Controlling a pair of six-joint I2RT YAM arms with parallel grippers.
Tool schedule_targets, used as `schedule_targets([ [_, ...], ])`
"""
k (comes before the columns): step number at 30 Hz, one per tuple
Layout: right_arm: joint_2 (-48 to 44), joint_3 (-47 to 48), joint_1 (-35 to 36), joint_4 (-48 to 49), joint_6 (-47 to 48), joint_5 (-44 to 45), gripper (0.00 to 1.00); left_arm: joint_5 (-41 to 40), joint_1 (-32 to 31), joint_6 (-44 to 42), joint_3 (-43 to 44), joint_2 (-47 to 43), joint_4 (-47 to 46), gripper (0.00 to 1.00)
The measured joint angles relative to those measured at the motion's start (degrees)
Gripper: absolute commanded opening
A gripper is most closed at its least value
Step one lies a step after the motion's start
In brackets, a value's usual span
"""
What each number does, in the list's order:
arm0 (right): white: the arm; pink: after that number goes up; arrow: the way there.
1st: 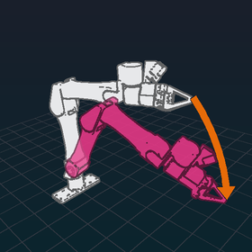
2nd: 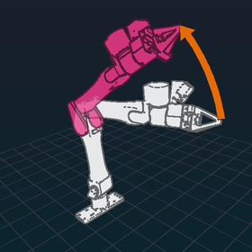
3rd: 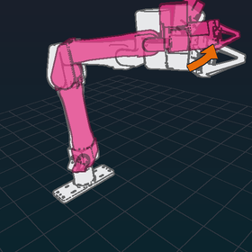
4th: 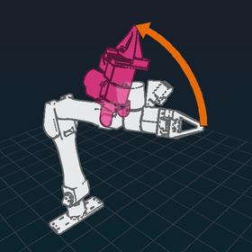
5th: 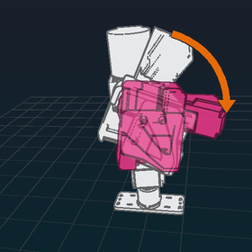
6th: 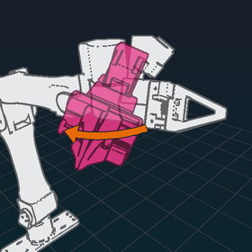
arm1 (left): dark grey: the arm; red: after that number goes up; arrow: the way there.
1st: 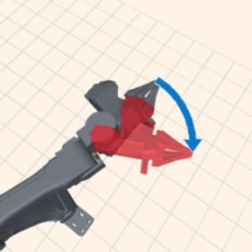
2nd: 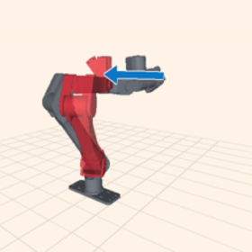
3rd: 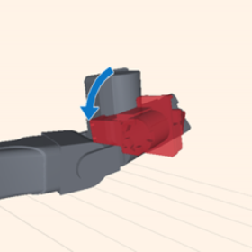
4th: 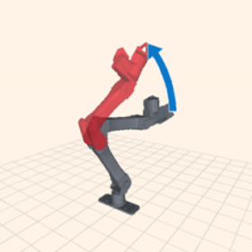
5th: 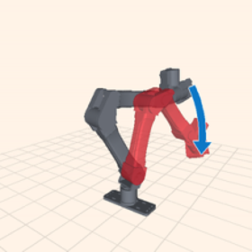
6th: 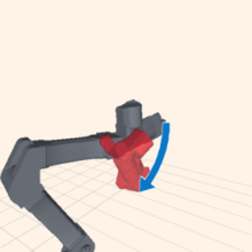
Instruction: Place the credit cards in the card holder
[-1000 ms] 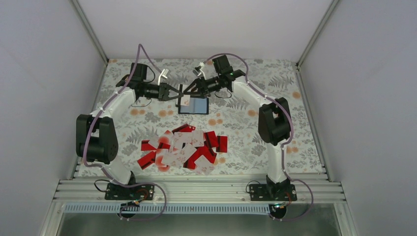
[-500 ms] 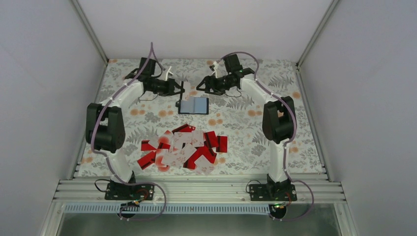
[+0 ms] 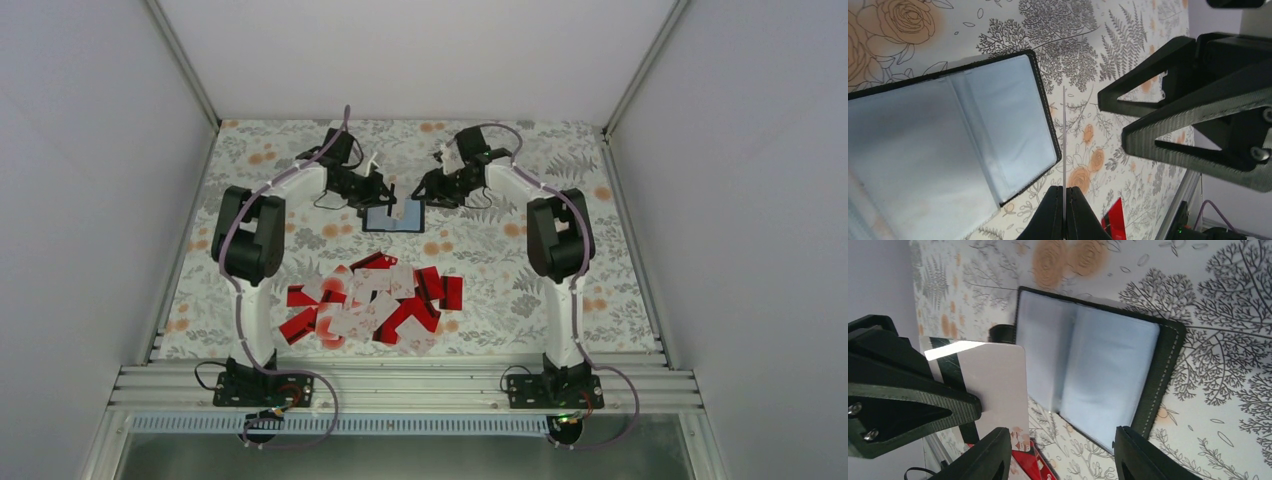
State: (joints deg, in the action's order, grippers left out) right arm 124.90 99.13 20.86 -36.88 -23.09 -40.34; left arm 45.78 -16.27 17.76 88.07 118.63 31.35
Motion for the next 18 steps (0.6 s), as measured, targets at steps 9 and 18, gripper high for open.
schedule_targets([
  [9, 2.71, -0.68, -0.22, 1.36, -1.46, -0.35, 0.39, -3.21, -0.72, 2.78, 3.69, 4.68, 0.61, 0.02],
  [18, 5.44, -1.09, -0.28, 2.23, -1.97, -0.83, 0.32, -6.47, -0.59, 2.89, 4.76, 5.38, 1.27, 0.02],
])
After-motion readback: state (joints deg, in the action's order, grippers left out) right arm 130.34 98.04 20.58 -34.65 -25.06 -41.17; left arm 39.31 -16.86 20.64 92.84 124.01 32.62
